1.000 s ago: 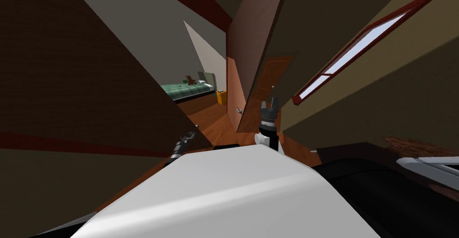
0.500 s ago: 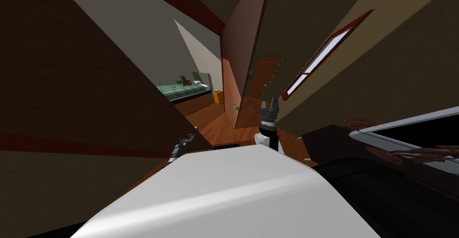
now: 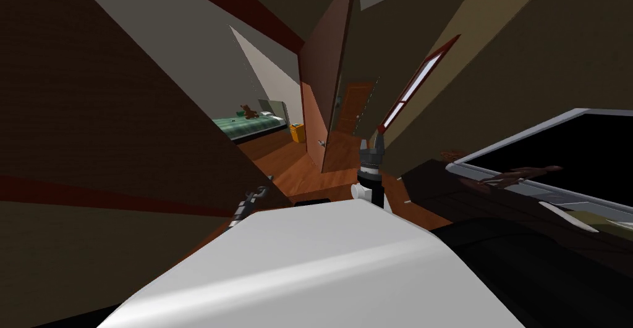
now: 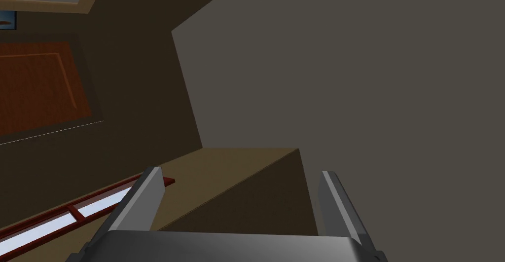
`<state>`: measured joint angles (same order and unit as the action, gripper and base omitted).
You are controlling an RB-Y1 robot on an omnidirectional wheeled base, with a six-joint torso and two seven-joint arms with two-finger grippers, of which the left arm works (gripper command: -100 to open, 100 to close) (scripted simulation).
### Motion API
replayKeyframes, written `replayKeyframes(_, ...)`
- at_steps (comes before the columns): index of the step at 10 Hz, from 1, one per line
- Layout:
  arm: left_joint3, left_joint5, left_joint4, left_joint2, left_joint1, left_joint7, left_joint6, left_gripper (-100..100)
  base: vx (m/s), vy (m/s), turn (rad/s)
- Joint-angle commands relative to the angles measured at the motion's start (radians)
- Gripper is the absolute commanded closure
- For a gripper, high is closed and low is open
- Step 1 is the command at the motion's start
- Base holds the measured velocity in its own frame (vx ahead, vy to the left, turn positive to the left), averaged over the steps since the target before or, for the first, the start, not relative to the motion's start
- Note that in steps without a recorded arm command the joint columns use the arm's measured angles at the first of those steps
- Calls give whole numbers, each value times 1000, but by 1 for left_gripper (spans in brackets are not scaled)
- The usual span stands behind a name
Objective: Pull the door open
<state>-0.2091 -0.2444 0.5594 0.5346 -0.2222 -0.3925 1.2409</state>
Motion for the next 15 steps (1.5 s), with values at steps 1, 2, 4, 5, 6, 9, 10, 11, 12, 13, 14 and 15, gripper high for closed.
replayKeyframes(1,5,7,8,-8,16,4,-19,100,-239,62,-157)
replayKeyframes(2,5,7,8,-8,16,4,-19,100,-152,38,-66)
replayKeyframes(4,14,20,-5,-22,54,8,-44,100,-205,41,-149)
replayKeyframes(5,18,25,-10,-28,68,9,-54,100,-202,36,-126)
replayKeyframes(6,20,27,-12,-30,76,10,-60,100,-165,46,-72)
replayKeyframes(9,34,46,-31,-51,131,16,-98,100,-214,89,-154)
replayKeyframes(10,38,51,-37,-57,147,18,-108,100,-223,79,-168)
replayKeyframes(11,42,56,-42,-63,163,19,-119,100,-231,57,-144)
replayKeyframes(12,42,56,-42,-63,163,19,-119,100,-128,13,-29)
replayKeyframes(13,42,56,-42,-63,163,19,-119,100,-31,-10,33)
replayKeyframes(14,48,64,-50,-71,185,22,-135,100,-118,15,-97)
replayKeyframes(15,51,69,-54,-77,199,23,-144,100,-184,47,-164)
